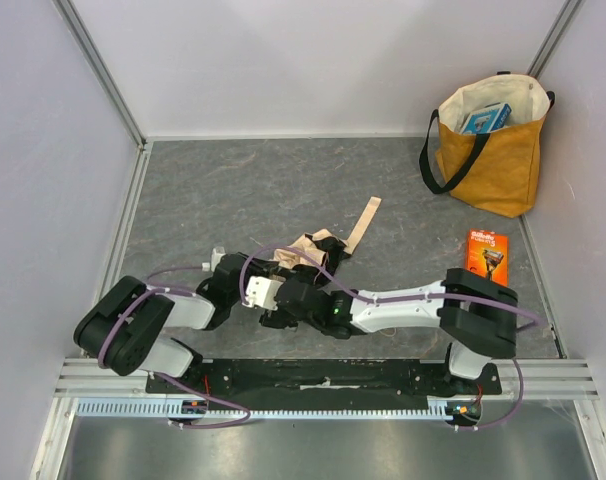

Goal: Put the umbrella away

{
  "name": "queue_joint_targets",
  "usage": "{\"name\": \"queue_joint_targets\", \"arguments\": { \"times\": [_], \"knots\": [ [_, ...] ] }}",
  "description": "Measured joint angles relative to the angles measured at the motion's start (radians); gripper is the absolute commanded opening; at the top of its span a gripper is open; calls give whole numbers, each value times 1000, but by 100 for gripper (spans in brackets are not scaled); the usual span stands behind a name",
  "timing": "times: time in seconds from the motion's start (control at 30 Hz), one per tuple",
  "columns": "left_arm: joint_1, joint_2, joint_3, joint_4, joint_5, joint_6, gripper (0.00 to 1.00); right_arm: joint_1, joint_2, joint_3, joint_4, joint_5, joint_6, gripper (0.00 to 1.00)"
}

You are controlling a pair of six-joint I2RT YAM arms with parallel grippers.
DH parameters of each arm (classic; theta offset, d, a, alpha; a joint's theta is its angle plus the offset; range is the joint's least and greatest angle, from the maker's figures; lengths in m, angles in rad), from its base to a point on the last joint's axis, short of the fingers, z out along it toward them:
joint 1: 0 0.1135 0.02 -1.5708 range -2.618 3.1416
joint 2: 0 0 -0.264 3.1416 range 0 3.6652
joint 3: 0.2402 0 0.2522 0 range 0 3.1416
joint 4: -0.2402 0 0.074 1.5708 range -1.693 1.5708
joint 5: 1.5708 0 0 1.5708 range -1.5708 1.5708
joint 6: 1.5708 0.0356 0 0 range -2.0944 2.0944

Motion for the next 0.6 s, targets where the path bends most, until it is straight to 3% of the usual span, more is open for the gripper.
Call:
{"name": "queue_joint_targets", "arguments": {
  "times": [0.33,0.6],
  "knots": [
    [5,-8,84,-172,36,-3,2,9,179,-9,171,256,-121,90],
    [6,-4,106,-209,52,-6,2,25,163,-19,162,321,-151,98]
  ]
}}
